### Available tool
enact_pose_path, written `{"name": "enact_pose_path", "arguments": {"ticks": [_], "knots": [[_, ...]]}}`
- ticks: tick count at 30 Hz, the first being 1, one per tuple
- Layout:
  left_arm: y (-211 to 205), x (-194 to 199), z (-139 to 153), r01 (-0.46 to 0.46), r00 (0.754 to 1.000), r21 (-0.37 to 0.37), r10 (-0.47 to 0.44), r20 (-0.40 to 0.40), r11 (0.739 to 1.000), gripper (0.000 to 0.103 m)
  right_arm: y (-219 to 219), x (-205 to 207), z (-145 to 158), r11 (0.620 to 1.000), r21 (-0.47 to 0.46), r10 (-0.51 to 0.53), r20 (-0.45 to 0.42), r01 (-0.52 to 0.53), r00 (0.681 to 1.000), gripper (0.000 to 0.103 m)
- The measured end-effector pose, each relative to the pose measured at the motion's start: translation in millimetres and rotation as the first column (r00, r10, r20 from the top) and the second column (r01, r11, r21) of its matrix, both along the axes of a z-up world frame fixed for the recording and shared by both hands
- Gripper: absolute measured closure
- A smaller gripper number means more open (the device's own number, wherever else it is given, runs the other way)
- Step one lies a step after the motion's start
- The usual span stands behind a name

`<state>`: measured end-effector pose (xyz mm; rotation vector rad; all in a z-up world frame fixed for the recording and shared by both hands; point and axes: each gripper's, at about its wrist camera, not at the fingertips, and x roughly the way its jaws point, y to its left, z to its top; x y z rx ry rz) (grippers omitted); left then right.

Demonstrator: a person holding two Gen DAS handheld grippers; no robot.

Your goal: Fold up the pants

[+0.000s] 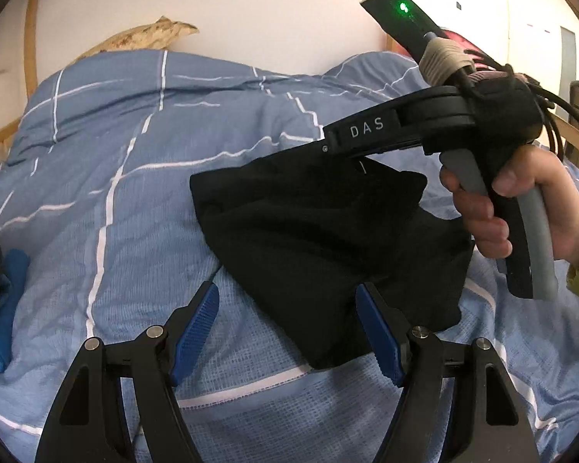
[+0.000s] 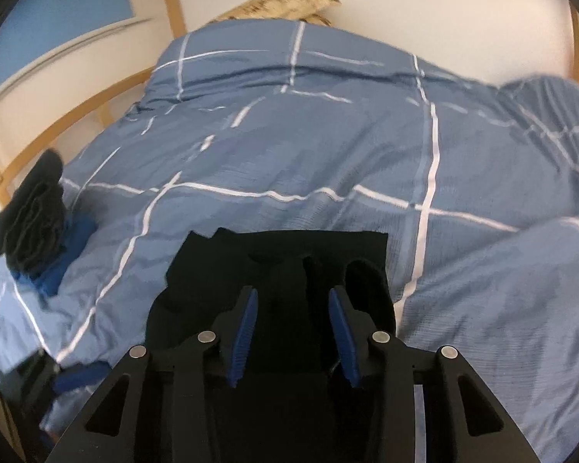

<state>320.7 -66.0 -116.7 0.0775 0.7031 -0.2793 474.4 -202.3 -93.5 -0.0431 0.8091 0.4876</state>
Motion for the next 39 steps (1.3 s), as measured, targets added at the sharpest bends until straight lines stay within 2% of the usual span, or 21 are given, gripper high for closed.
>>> {"name": "enact_pose_path", "arguments": {"ticks": [4, 8, 10, 11, 15, 18, 21, 26, 29, 32, 35, 38, 39], "knots": [[4, 3, -2, -0.012, 1.000, -0.018, 0.011, -0.018, 1.000, 0.031, -8, 16, -17, 0.998, 0.055, -0.032, -0.099, 0.038, 0.995, 0.066], [1, 6, -8, -0.015, 0.999, 0.001, 0.015, -0.033, 1.000, 0.031, -16, 22, -31, 0.990, 0.120, -0.046, -0.169, 0.067, 0.985, 0.065], [1, 9, -12, -0.013, 0.999, 0.005, 0.013, -0.053, 1.000, 0.031, -18, 23, -32, 0.989, 0.134, -0.042, -0.187, 0.068, 0.981, 0.071], [1, 11, -14, -0.015, 0.998, 0.005, 0.015, -0.059, 1.000, 0.033, -18, 23, -32, 0.988, 0.143, -0.032, -0.195, 0.061, 0.980, 0.081], [3, 11, -15, -0.013, 0.998, -0.008, 0.012, -0.064, 1.000, 0.035, -19, 16, -24, 0.988, 0.148, -0.019, -0.156, 0.042, 0.988, 0.090], [3, 11, -15, -0.010, 0.998, -0.009, 0.010, -0.066, 1.000, 0.037, -29, 5, -4, 0.980, 0.194, -0.037, -0.079, 0.052, 0.996, 0.093], [3, 11, -16, -0.010, 0.997, -0.006, 0.010, -0.073, 1.000, 0.038, -42, 2, 7, 0.976, 0.190, -0.099, -0.028, 0.103, 0.995, 0.093], [3, 13, -19, -0.009, 0.996, -0.005, 0.009, -0.090, 1.000, 0.038, -49, 12, -7, 0.980, 0.109, -0.161, -0.057, 0.166, 0.985, 0.093], [3, 13, -20, -0.010, 0.996, -0.005, 0.010, -0.093, 1.000, 0.037, -57, 12, -14, 0.976, 0.112, -0.179, -0.067, 0.186, 0.982, 0.093], [4, 12, -19, -0.010, 0.996, -0.005, 0.009, -0.090, 1.000, 0.037, -59, 11, -14, 0.974, 0.096, -0.200, -0.069, 0.206, 0.977, 0.091], [6, 14, -16, -0.015, 0.998, -0.015, 0.014, -0.066, 1.000, 0.035, -65, 1, -7, 0.962, 0.106, -0.245, -0.076, 0.252, 0.967, 0.067], [7, 10, -13, -0.018, 0.999, -0.023, 0.017, -0.045, 1.000, 0.035, -72, -29, 4, 0.961, 0.138, -0.239, -0.024, 0.240, 0.971, 0.066], [7, 9, -12, -0.019, 0.999, -0.022, 0.018, -0.039, 1.000, 0.035, -73, -38, 6, 0.962, 0.139, -0.233, -0.014, 0.233, 0.972, 0.063]]}}
